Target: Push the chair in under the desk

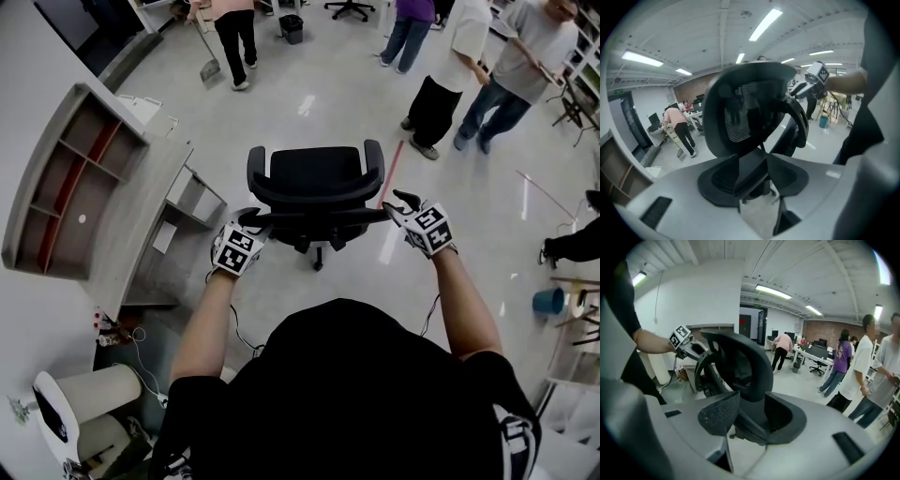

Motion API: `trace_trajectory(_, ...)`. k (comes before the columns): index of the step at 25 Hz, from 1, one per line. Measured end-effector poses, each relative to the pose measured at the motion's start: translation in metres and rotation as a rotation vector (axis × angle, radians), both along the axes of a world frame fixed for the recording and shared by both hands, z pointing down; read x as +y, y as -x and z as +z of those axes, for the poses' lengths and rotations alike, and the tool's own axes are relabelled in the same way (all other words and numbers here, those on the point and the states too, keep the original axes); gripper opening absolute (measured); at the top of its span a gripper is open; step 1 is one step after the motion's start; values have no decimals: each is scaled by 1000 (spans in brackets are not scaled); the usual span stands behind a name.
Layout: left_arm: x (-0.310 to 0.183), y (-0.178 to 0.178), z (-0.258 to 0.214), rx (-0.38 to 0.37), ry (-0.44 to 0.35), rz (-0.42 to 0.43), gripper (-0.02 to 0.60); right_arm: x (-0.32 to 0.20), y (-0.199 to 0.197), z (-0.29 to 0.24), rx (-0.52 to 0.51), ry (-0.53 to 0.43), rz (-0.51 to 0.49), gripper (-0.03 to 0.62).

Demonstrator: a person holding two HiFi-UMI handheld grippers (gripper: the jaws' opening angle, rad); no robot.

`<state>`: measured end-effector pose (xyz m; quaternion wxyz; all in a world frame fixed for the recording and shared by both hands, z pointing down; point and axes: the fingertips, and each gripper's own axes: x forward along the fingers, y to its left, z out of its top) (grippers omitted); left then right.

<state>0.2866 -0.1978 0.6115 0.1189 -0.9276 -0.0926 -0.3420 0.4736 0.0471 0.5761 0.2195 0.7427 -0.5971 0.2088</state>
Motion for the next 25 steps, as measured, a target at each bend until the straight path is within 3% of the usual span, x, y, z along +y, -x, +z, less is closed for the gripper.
trace_trajectory(6,17,-3,37,-153,-166,182,229,-10,25,39,61,170,-181,242)
trace_trajectory(14,22,-9,81,-326,-355,371,273,-21,37,84,158,402,-371,293)
trace_trajectory(20,13,-14,108,-429,-517,465,282,-21,29,127,260,583,-453,295)
trace_trajectory(25,11,-16,129,-490,-562,499,284,-22,25,150,319,675,-501,295)
